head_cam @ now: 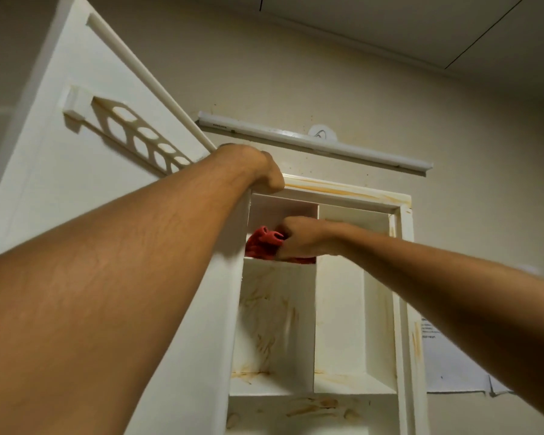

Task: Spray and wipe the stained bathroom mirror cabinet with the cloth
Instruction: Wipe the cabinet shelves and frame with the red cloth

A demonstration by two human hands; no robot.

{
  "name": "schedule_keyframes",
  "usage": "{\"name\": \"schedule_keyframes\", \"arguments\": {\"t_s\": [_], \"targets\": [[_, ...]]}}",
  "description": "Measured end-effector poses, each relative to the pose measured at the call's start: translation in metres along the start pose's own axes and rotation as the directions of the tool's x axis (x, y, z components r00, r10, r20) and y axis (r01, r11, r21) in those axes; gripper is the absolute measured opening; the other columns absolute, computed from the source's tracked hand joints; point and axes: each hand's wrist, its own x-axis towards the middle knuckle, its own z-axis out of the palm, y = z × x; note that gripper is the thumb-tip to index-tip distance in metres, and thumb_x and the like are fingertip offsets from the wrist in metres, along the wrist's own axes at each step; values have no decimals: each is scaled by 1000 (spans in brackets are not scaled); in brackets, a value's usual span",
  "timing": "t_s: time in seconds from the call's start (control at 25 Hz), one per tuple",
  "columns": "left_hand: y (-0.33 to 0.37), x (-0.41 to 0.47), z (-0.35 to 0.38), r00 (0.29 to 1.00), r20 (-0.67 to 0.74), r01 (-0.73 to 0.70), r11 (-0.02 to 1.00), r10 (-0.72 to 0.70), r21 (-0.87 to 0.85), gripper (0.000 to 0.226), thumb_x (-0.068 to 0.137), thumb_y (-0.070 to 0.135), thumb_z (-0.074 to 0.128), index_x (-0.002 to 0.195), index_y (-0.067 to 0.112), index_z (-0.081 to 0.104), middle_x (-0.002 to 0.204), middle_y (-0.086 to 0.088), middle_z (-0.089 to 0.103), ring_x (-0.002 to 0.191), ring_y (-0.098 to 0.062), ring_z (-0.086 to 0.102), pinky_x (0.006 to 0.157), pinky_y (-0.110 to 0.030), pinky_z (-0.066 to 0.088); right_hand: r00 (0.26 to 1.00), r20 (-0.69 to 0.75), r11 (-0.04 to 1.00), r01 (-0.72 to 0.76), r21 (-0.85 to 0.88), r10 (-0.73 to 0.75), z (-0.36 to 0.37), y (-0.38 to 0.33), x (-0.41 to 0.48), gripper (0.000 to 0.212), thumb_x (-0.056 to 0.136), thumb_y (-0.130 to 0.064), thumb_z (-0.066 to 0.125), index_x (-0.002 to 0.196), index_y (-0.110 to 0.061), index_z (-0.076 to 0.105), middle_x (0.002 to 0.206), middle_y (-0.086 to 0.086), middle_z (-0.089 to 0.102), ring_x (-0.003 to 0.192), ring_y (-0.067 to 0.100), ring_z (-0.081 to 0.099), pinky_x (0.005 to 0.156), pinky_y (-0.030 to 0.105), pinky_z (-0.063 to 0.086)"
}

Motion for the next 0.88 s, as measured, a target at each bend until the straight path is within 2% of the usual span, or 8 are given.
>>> {"name": "schedule_keyframes", "arguments": {"t_s": [0.12, 0.24, 0.32, 0.4, 0.48, 0.6, 0.68, 0.88], "targets": [[2, -3, -2, 1000, 25, -16, 1000, 16, 23, 60, 98, 26, 47, 153, 8, 32, 139, -19, 53, 123, -37, 55, 107, -51, 46, 953, -198, 817, -79, 570, 231, 22, -4, 13, 20, 96, -20, 67, 112, -8, 71, 110, 18, 73, 99, 29, 69, 89, 39, 58], [5, -5, -3, 1000, 28, 1, 1000, -1, -1, 60, 98, 25, 45, 154, 7, 30, 142, -21, 51, 123, -37, 54, 107, -48, 45, 848, -112, 261, -32, 965, 518, 30, -33, 36, 30, 99, -12, 54, 124, -2, 66, 118, 16, 70, 109, 31, 66, 104, 47, 54], [5, -6, -4, 1000, 27, -7, 1000, 7, -23, 59, 99, 23, 45, 154, 7, 29, 139, -21, 52, 118, -34, 54, 99, -41, 45, 853, 77, -213, 41, 976, 517, 28, -51, 45, 31, 101, -14, 45, 122, -9, 67, 110, 9, 70, 100, 27, 68, 104, 47, 54], [6, -8, -4, 999, 29, -15, 999, 17, -48, 58, 101, 23, 45, 154, 6, 30, 134, -19, 53, 116, -32, 54, 89, -38, 42, 846, 211, -512, 83, 855, 490, 26, -55, 43, 29, 101, -23, 40, 109, -20, 67, 93, 0, 67, 76, 20, 65, 93, 37, 57], [8, -8, -3, 999, 33, -14, 997, 17, -73, 55, 102, 24, 45, 153, 6, 31, 124, -15, 52, 107, -29, 52, 84, -37, 38, 852, 291, -731, 146, 667, 436, 18, -49, 33, 33, 100, -27, 41, 103, -16, 72, 92, -1, 70, 76, 21, 66, 80, 32, 57], [8, -4, -3, 1000, 24, -18, 996, 20, -90, 57, 104, 26, 45, 155, 7, 29, 135, -17, 51, 112, -28, 52, 90, -38, 41, 867, 249, -842, 287, 457, 431, 4, -45, 9, 37, 99, -30, 40, 98, -12, 72, 90, 8, 69, 76, 28, 62, 56, 33, 46], [9, -1, -2, 999, 40, -16, 995, 20, -96, 58, 104, 27, 43, 157, 8, 27, 148, -19, 47, 123, -30, 51, 95, -39, 40, 897, 159, -857, 324, 401, 413, 1, -52, 3, 42, 98, -43, 43, 101, -13, 72, 93, 10, 70, 78, 28, 64, 55, 31, 49], [7, 3, -4, 998, 63, -21, 989, 31, -145, 58, 106, 31, 38, 157, 7, 25, 158, -18, 39, 138, -32, 43, 115, -43, 36, 924, -31, -788, 342, 512, 381, 10, -56, 2, 97, 76, -94, 51, 136, -19, 62, 121, 15, 69, 107, 36, 67, 101, 51, 54]]}}
